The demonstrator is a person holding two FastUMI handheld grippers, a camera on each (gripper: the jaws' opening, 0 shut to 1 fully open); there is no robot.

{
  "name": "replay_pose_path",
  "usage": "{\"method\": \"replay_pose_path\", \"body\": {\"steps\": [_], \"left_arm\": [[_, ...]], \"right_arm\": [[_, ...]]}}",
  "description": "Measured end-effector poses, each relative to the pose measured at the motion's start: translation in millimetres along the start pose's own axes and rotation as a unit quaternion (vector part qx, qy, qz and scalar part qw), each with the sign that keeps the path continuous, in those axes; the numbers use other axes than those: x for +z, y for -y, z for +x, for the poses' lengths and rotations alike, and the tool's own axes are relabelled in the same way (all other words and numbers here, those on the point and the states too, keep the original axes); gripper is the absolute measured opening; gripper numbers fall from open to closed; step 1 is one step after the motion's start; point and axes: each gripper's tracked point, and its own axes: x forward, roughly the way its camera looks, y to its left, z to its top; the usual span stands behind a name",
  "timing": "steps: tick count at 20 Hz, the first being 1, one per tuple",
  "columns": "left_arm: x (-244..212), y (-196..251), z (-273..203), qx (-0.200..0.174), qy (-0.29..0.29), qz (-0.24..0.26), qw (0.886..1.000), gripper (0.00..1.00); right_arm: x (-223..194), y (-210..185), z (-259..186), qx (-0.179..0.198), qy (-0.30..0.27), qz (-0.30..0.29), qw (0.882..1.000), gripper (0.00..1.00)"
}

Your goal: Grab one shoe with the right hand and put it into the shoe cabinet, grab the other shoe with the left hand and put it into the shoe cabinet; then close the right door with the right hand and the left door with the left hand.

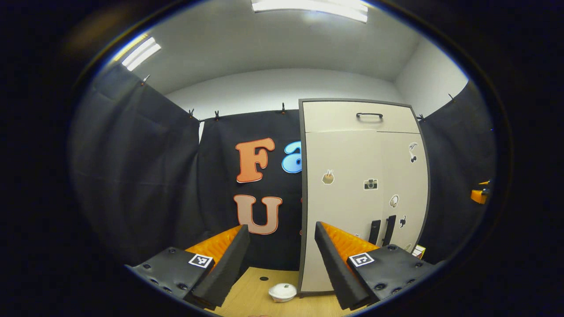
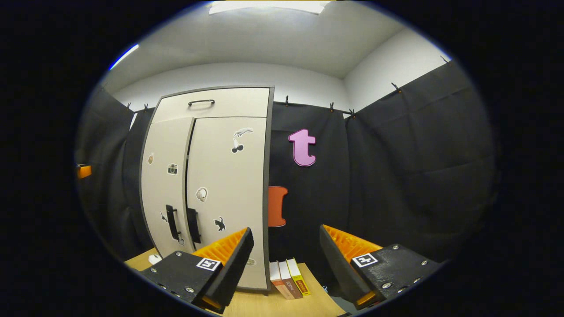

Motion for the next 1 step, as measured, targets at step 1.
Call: {"method": "replay_pose_path", "body": {"steps": [1], "left_arm": [[-0.4,-6.6,-1.5,-0.003,-0.003,-0.006,1.0,0.94]], "right_arm": [[0.5,-5.2,-3.2,0.0,0.001,-0.001,1.0,0.93]]}}
